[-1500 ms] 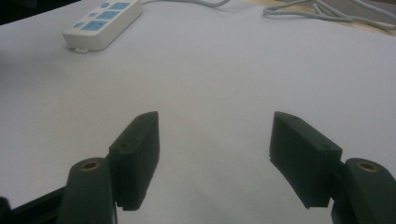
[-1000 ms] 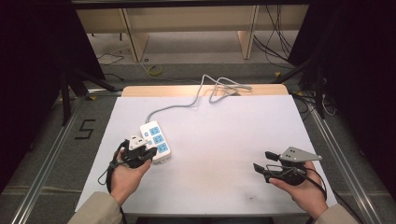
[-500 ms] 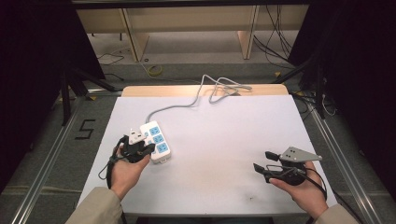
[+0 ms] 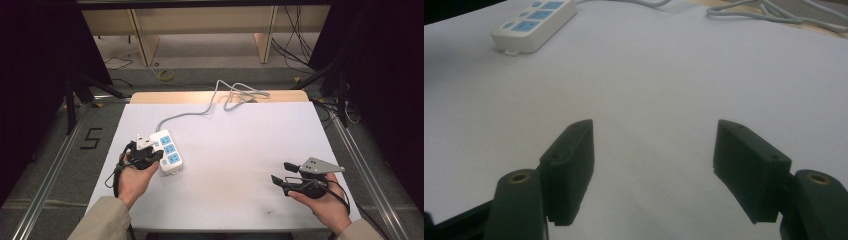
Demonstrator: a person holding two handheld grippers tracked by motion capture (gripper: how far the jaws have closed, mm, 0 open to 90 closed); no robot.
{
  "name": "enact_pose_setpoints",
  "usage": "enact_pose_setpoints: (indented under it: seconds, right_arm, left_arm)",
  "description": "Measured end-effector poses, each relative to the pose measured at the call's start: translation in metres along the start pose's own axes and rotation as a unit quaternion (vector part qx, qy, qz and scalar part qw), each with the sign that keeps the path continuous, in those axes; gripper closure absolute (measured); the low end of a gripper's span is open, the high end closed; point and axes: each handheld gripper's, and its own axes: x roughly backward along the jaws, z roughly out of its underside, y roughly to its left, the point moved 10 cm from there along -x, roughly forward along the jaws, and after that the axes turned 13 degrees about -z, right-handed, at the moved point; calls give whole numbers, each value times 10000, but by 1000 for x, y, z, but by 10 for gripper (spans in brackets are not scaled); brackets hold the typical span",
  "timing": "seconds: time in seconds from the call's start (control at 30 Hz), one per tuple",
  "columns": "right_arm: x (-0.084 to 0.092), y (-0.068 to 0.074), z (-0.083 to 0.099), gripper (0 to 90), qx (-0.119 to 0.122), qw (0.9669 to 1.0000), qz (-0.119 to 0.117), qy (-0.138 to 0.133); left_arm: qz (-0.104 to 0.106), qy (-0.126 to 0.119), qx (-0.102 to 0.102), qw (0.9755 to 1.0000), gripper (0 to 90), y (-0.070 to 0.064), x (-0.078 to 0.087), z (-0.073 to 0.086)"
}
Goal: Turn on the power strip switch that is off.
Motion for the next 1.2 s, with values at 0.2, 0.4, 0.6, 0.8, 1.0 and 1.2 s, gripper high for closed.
enact_pose_setpoints:
  seconds: [0.2,0.4,0.6,0.8,1.0,1.2]
  right_arm:
    - [0,1,0,333,-7,10000,-7,-6]
    - [0,0,0,332,3,10000,9,2]
    - [0,0,0,331,3,10000,9,-5]
    - [0,0,0,331,-2,10000,17,-9]
    - [0,0,-1,332,3,10000,15,-16]
    - [0,0,-1,332,18,10000,16,-21]
  left_arm:
    - [-36,10,38,10000,899,4,-3,-2]
    - [-75,31,18,10000,898,7,-6,-4]
    - [-110,49,62,9999,898,10,-9,-6]
    - [-168,49,100,9998,899,14,-13,-8]
    - [-238,67,139,9996,899,20,-17,-10]
    - [-280,76,121,9995,899,23,-20,-11]
